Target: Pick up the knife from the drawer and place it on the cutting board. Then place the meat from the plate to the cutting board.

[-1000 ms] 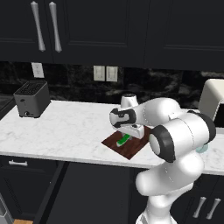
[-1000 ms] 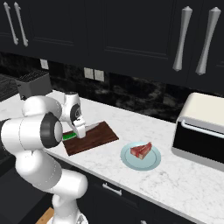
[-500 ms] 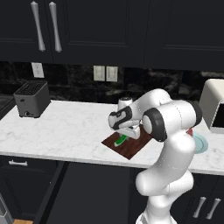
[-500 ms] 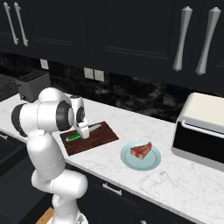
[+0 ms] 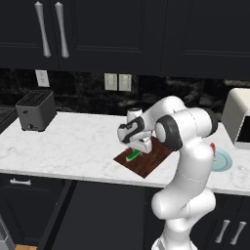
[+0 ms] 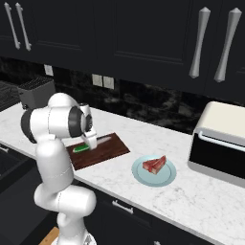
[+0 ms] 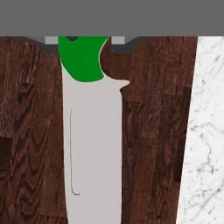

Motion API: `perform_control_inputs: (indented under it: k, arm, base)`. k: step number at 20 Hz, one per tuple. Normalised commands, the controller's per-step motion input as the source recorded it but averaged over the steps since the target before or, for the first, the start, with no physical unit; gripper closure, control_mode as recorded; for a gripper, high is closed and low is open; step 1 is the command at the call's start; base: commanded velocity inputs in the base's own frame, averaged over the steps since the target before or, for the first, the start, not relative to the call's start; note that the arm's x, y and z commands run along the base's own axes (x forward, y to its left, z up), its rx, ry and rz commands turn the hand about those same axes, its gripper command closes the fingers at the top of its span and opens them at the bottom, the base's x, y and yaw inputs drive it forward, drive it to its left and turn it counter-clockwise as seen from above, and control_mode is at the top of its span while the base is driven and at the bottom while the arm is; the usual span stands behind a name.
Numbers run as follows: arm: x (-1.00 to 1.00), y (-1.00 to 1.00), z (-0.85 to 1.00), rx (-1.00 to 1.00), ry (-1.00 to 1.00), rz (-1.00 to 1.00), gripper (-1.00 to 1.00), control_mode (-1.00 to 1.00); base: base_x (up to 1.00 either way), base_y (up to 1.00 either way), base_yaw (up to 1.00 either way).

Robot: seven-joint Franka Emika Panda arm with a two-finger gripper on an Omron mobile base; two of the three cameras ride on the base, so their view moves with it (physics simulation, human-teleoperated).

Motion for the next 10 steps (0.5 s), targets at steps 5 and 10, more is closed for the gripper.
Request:
perform_control_inputs:
  k: [5, 10]
  arm:
    - [0.20, 0.00, -0.09, 0.00, 0.00, 0.00, 1.00, -1.00]
    - [0.00, 0.00, -0.12, 0.00, 0.00, 0.00, -1.00, -1.00]
  base:
    - [0.00, 0.00, 0.00]
    - [0.00, 0.00, 0.00]
